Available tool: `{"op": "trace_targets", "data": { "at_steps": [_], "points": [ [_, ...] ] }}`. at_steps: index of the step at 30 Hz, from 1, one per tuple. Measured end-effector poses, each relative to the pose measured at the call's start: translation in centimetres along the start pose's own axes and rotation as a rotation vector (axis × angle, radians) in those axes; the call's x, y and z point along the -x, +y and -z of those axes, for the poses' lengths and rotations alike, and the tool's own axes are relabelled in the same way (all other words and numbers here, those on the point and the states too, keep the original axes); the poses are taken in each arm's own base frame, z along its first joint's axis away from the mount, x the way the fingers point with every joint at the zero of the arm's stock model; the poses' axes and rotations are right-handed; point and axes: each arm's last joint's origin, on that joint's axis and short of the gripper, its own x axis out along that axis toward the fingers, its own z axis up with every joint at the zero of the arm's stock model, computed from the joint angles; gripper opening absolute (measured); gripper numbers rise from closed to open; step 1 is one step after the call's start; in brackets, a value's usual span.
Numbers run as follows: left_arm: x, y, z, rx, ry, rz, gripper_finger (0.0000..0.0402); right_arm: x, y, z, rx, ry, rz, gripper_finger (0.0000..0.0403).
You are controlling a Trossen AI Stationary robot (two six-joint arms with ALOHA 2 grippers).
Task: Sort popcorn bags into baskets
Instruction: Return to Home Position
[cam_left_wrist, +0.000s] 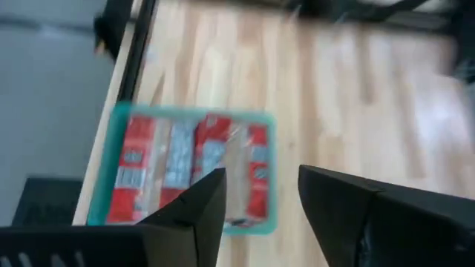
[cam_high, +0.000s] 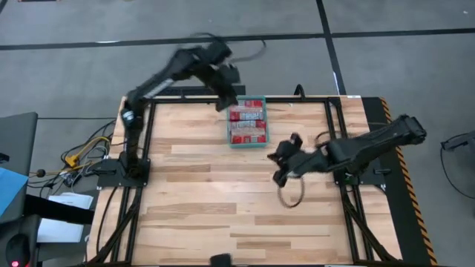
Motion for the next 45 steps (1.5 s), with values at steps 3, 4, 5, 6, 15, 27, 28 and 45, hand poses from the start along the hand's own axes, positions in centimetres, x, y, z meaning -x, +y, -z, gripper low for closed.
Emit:
{"op": "trace_targets", "data": {
  "at_steps": [3, 4, 5, 6, 15, 27, 28, 45],
  "points": [
    [5.0, -1.7, -0.5, -0.037, -0.153, 0.088, 0.0145, 2.6, -2.9, -1.9, 0.025, -0.105, 0.011, 0.0027],
    [6.5, -2.2, -0.7, -0.064, -0.221, 0.146, 0.0141, 3.4, -3.9, -2.3, 0.022, -0.146, 0.023, 0.0028],
    [7.8, -2.8, -0.8, -0.094, -0.285, 0.21, 0.0137, 4.3, -5.1, -2.5, 0.01, -0.186, 0.038, 0.003],
    [8.9, -3.2, -0.8, -0.12, -0.332, 0.26, 0.0133, 5.0, -6.4, -2.3, -0.001, -0.213, 0.057, 0.0031],
    [7.6, -5.1, 3.9, -0.083, -0.409, 0.276, 0.0101, 8.3, -13.7, 5.5, -0.23, -0.357, 0.039, 0.0031],
    [-1.5, -10.3, 17.8, 0.308, -0.692, 0.024, 0.009, 6.0, -14.9, 12.8, -0.415, -0.332, -0.101, 0.003],
    [-1.9, -10.8, 18.7, 0.328, -0.691, 0.017, 0.009, 5.6, -14.9, 13.3, -0.425, -0.315, -0.097, 0.0032],
    [2.1, -13.0, 29.2, 0.581, -0.802, -0.098, 0.009, 3.5, -14.8, 15.5, -0.49, -0.289, -0.162, 0.0026]
  ]
}}
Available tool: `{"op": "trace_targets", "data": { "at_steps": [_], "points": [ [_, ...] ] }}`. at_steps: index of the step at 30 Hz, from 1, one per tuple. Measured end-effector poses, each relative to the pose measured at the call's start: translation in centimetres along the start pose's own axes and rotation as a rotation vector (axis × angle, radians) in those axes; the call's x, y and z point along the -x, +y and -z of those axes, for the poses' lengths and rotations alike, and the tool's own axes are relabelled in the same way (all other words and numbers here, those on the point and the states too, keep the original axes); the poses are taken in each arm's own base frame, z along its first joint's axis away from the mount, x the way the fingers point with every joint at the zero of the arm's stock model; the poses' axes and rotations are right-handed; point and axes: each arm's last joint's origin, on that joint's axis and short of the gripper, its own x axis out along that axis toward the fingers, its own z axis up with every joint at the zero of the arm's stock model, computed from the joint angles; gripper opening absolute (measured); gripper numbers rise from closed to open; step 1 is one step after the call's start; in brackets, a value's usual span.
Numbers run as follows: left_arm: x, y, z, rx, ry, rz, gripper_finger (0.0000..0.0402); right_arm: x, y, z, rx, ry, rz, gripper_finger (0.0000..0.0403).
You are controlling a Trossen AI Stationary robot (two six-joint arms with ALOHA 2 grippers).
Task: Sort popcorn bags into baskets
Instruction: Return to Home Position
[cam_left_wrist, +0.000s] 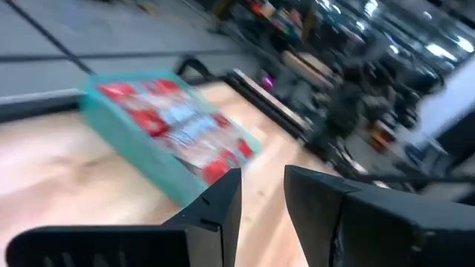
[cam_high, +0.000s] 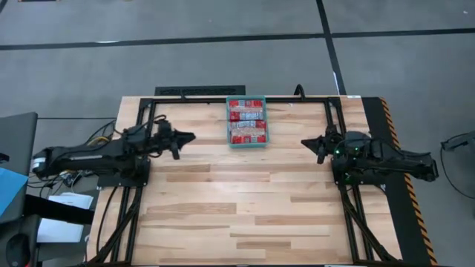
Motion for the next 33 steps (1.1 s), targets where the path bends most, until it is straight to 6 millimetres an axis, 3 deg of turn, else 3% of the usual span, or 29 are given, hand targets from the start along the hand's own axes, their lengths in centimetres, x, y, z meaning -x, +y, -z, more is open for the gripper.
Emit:
{"op": "trace_targets", "data": {
  "at_steps": [6, 13, 17, 21, 33],
  "points": [
    [2.9, 0.8, 0.2, -0.022, -0.091, -0.119, 0.009, 0.0, 0.0, 0.0, 0.052, 0.01, -0.01, 0.0035],
    [3.1, 2.7, 4.3, 0.026, -0.079, -0.116, 0.009, -0.2, -0.2, 0.4, 0.091, 0.01, -0.017, 0.0027],
    [3.1, 3.5, 6.2, 0.048, -0.058, -0.083, 0.009, -1.1, -0.7, 1.7, 0.089, -0.001, -0.127, 0.0023],
    [3.2, 3.2, 6.2, 0.003, -0.066, -0.033, 0.009, -2.0, -1.4, 3.1, 0.057, -0.068, -0.229, 0.0027],
    [3.2, 3.2, 6.3, -0.001, -0.047, -0.021, 0.009, -1.8, -1.6, 2.6, 0.127, -0.155, -0.192, 0.0027]
  ]
}}
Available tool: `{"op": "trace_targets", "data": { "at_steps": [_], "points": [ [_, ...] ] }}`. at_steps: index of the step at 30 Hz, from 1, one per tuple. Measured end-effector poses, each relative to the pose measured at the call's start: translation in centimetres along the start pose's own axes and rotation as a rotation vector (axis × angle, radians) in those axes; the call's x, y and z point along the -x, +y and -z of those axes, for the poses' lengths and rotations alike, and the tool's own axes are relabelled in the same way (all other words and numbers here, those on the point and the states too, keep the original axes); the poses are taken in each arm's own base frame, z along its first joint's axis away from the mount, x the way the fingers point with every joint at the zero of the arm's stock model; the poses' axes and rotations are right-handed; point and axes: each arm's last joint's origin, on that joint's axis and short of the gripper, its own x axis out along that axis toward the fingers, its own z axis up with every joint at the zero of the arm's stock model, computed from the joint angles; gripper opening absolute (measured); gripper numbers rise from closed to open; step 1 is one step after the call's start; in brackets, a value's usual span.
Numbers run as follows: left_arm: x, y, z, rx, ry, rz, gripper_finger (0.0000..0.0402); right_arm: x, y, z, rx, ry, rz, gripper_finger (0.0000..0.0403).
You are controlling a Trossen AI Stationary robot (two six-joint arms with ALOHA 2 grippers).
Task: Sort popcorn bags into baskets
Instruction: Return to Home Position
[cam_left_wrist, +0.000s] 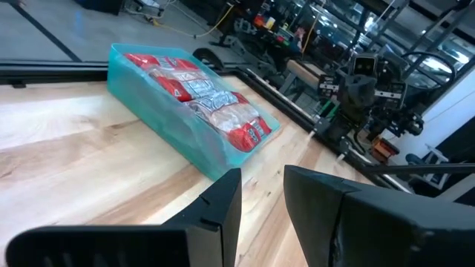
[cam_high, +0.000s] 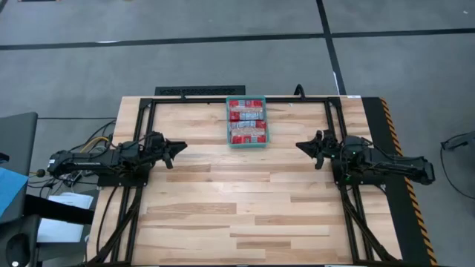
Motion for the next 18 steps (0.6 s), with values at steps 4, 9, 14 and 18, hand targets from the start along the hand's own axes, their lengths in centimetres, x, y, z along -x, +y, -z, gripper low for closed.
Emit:
{"op": "trace_targets", "data": {
  "at_steps": [4, 9, 14, 18],
  "points": [
    [0.0, 0.0, 0.0, 0.017, 0.0, 0.0, 0.009, -0.01, -0.05, -0.02, -0.075, -0.009, 0.016, 0.0028],
    [0.0, 0.0, 0.01, 0.025, 0.001, 0.0, 0.009, -0.01, -0.05, 0.0, -0.176, -0.008, 0.014, 0.0036],
    [0.0, 0.0, 0.01, 0.026, 0.001, 0.0, 0.009, -0.01, -0.06, 0.01, -0.182, -0.007, 0.015, 0.0038],
    [0.0, 0.0, 0.01, 0.026, 0.002, 0.0, 0.009, -0.01, -0.07, 0.03, -0.182, -0.006, 0.015, 0.0035]
  ]
}}
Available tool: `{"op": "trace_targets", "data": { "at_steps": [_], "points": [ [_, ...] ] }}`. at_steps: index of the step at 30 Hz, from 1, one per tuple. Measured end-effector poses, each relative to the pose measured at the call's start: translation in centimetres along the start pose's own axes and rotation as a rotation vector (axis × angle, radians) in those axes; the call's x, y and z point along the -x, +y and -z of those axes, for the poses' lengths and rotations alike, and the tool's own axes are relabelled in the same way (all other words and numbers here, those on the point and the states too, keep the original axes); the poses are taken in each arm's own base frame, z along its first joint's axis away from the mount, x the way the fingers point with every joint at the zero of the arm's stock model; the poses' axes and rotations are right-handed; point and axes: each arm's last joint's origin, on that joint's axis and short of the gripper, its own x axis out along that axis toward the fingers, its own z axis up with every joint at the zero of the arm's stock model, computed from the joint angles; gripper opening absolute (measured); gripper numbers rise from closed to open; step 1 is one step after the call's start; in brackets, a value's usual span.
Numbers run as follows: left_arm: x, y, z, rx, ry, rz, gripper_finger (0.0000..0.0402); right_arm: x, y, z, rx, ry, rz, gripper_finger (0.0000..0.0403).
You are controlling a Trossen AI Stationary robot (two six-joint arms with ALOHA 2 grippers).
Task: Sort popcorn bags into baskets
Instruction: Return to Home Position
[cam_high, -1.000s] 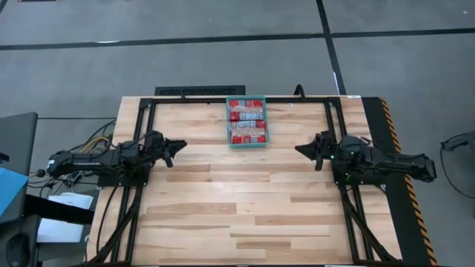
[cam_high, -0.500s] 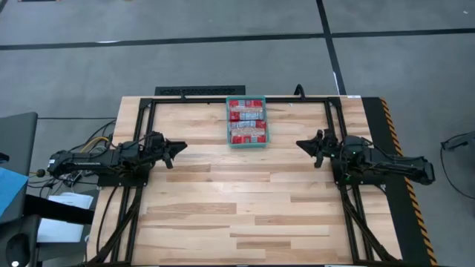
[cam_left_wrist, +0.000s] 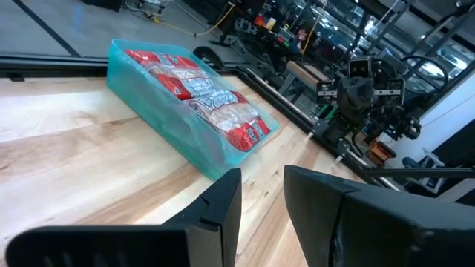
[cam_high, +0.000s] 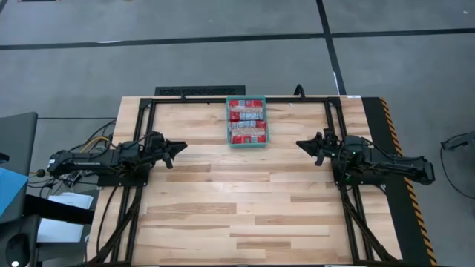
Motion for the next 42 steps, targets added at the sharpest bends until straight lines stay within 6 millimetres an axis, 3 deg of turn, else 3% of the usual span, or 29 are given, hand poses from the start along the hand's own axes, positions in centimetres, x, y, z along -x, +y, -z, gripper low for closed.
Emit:
{"op": "trace_targets", "data": {
  "at_steps": [42],
  "points": [
    [0.0, -0.01, -0.01, 0.0, 0.0, 0.001, 0.009, -0.01, -0.05, 0.06, 0.001, 0.003, 0.003, 0.0032]
  ]
}}
